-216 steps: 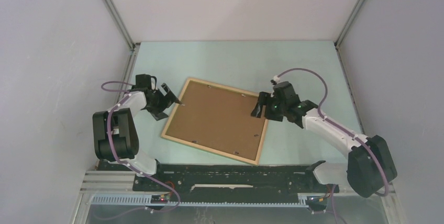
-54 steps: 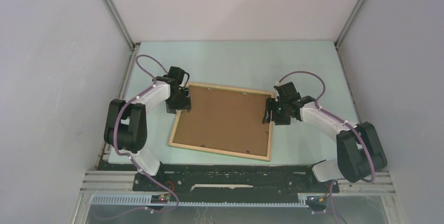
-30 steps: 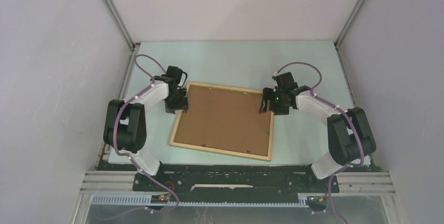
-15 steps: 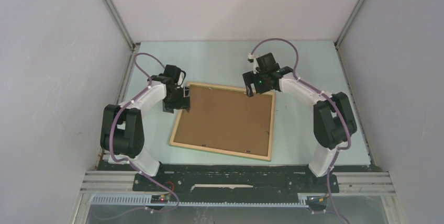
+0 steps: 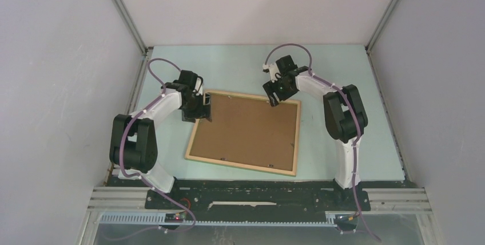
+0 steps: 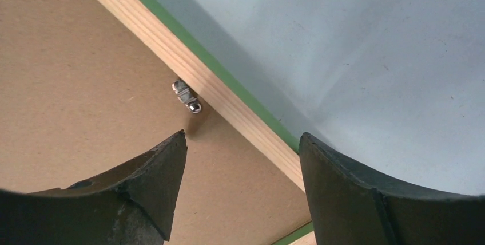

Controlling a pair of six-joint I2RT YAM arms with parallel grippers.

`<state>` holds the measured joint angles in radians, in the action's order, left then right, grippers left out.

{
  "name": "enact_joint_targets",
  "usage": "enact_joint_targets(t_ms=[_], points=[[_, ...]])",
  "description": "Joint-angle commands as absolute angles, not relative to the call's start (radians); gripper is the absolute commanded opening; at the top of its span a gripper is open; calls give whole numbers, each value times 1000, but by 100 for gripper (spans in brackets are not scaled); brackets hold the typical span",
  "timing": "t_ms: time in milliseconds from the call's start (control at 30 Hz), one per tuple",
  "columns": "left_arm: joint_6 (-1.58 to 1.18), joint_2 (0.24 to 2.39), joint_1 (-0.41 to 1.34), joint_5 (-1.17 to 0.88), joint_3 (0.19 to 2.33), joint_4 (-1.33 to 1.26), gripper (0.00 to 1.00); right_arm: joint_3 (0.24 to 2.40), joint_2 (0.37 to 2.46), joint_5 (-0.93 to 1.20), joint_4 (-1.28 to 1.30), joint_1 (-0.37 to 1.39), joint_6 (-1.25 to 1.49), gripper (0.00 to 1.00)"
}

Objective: Put the photo into the frame

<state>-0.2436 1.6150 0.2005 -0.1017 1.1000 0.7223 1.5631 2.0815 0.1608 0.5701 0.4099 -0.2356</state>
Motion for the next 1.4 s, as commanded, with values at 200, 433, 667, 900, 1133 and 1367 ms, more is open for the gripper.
enact_joint_targets(t_ms=[200, 433, 667, 900, 1133, 1367], points=[[-230, 1569, 201, -137, 1090, 701, 77, 1666, 2146, 256, 637, 384, -282, 76], [-232, 1569, 202, -138, 1089, 701, 77, 1714, 2194, 211, 667, 419, -268, 78], [-232, 1565, 202, -146, 1089, 700, 77, 1814, 2276, 163, 750, 416, -237, 66], [-230, 1563, 202, -144, 1087, 699, 77, 1817, 2283, 124, 753, 416, -216, 34], [-232, 1565, 202, -138, 1086, 700, 77, 1802, 2274, 92, 752, 412, -162, 0], [-235, 1567, 201, -123, 1080, 698, 77, 1742, 2199, 228, 668, 403, -103, 0]])
